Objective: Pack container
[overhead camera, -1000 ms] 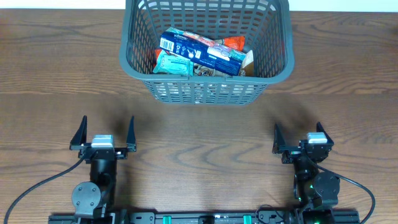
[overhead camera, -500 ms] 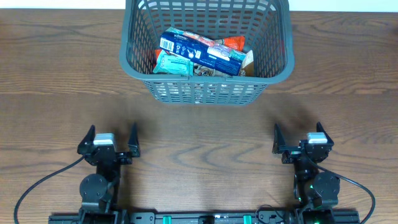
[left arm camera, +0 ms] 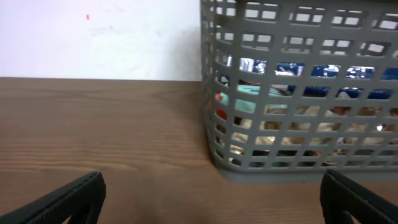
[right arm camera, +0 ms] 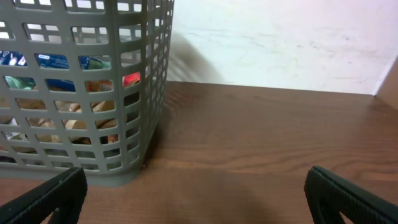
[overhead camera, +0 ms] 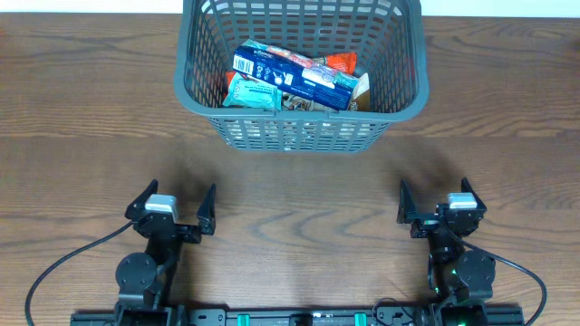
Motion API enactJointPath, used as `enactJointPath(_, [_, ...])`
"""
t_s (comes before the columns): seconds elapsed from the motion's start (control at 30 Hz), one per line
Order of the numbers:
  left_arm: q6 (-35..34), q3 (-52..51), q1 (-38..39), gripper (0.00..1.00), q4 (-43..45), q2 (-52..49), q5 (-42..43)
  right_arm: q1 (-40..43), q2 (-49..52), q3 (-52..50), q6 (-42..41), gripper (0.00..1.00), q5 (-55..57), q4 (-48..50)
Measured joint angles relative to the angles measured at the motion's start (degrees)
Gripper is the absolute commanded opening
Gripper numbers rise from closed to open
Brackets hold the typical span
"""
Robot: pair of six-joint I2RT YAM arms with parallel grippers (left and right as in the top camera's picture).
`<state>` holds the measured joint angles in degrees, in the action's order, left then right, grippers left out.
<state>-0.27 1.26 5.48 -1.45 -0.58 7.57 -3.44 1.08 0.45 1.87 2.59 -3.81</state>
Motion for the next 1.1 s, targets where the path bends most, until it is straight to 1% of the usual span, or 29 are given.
enactJointPath(0.2, [0.3,0.0,0.5,0.99,0.4,0.0,3.7,0.0,0.0,0.0,0.0,0.99,0.0,0.0])
enactJointPath(0.37, [0.3,0.1,0.6,0.98,0.4,0.0,5.0,0.0,0.0,0.0,0.0,0.99,0.0,0.0])
enactJointPath(1.1, [0.3,0.1,0.7,0.99,0.4,0.0,5.8,0.0,0.0,0.0,0.0,0.99,0.0,0.0])
